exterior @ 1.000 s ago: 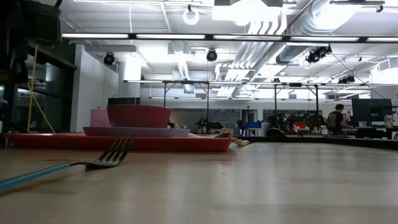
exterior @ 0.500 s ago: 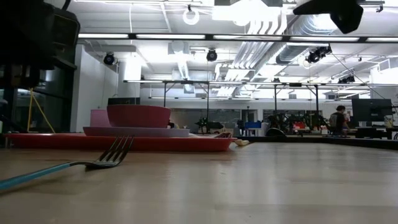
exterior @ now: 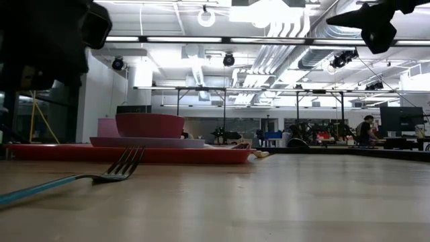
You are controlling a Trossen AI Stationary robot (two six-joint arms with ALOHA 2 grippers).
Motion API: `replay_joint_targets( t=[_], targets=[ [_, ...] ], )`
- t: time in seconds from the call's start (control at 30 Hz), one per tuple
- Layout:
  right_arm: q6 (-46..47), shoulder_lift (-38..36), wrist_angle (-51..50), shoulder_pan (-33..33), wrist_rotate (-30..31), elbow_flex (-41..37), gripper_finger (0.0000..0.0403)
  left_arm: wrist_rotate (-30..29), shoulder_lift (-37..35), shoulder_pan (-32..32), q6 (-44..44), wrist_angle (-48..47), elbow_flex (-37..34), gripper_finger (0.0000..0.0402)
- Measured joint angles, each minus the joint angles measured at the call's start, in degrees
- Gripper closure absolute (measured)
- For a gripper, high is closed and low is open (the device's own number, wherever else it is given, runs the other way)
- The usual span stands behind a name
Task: Set up tray
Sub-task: Put the green fork on the brown napkin
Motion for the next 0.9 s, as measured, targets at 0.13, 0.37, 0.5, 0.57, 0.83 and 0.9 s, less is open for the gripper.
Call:
replay_joint_targets(
  t=[0.13,0.37,0.5,0.57,0.83,0.9],
  targets=[
    [-1.41,-0.20,0.09,0.00,-0.68,0.00,0.0222,0.54,5.10,0.00,-3.48,-6.29,5.99,0.0291],
    [-0.95,-0.18,-0.49,0.00,-1.68,0.00,0.0222,2.46,12.19,0.00,-12.20,-15.28,15.34,0.0291],
    [-0.92,-0.18,-0.47,0.00,-1.18,0.00,0.0222,2.55,15.19,0.02,-12.84,-17.85,19.52,0.0291],
    [-1.17,-0.18,-0.49,0.00,-0.76,0.00,0.0221,2.53,16.38,0.02,-13.13,-19.29,21.12,0.0291],
    [-2.59,-0.15,-2.32,0.00,-0.81,0.00,0.0222,3.32,20.83,0.02,-22.38,-19.93,24.86,0.0291],
    [-3.62,-0.13,-2.33,0.00,-1.27,0.00,0.0221,3.52,22.82,0.02,-24.60,-20.38,26.14,0.0291]
  ],
)
